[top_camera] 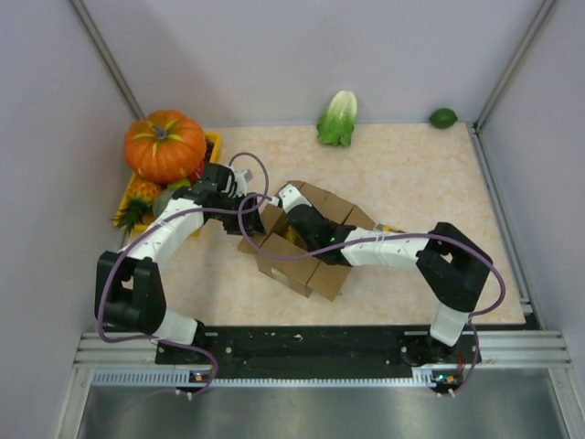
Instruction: Unpack the express box
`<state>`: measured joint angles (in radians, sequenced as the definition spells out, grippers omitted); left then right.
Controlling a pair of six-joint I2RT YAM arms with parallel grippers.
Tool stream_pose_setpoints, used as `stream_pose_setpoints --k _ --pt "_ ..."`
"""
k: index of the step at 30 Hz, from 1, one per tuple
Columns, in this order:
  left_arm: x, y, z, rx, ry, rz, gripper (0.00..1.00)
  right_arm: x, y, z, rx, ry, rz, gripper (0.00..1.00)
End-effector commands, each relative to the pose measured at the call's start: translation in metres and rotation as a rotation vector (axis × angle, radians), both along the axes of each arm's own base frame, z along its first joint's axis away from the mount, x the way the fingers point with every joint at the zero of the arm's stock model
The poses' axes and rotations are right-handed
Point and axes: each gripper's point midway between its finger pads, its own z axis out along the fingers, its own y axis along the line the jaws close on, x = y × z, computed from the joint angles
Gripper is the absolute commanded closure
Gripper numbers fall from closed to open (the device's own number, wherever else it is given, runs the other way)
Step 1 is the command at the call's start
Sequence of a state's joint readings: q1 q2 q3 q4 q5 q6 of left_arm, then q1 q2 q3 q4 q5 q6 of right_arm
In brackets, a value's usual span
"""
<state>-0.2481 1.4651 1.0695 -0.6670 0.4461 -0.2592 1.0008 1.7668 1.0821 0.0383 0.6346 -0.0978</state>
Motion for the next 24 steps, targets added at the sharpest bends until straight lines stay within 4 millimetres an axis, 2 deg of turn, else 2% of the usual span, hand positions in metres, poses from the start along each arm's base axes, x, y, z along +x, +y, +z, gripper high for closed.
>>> stream_pose_setpoints --k 1,8,14,15,17,19,24 --pt "0.009 -0.004 0.010 -0.018 -0.040 -0.014 0.51 0.011 0.007 0.059 0.075 -0.121 -0.029 0.73" --pt "0.010 -0.004 0.012 -0.017 -0.045 -0.016 0.51 0.019 0.005 0.072 0.044 -0.173 -0.052 0.72" --pt "0.010 -0.003 0.012 -0.010 -0.043 -0.016 0.51 0.041 -0.013 0.080 0.001 -0.202 -0.135 0.64" --pt "0.010 -0.003 0.012 -0.010 -0.043 -0.016 0.51 0.044 -0.015 0.081 0.002 -0.202 -0.140 0.59" --pt "0.009 -0.004 0.013 -0.017 -0.042 -0.020 0.51 0.052 -0.022 0.083 0.001 -0.202 -0.151 0.55" --pt "0.009 -0.005 0.013 -0.023 -0.041 -0.024 0.50 0.061 -0.029 0.081 -0.008 -0.190 -0.156 0.50" --pt "0.010 -0.005 0.012 -0.023 -0.033 -0.024 0.51 0.075 -0.037 0.066 0.010 -0.110 -0.134 0.47"
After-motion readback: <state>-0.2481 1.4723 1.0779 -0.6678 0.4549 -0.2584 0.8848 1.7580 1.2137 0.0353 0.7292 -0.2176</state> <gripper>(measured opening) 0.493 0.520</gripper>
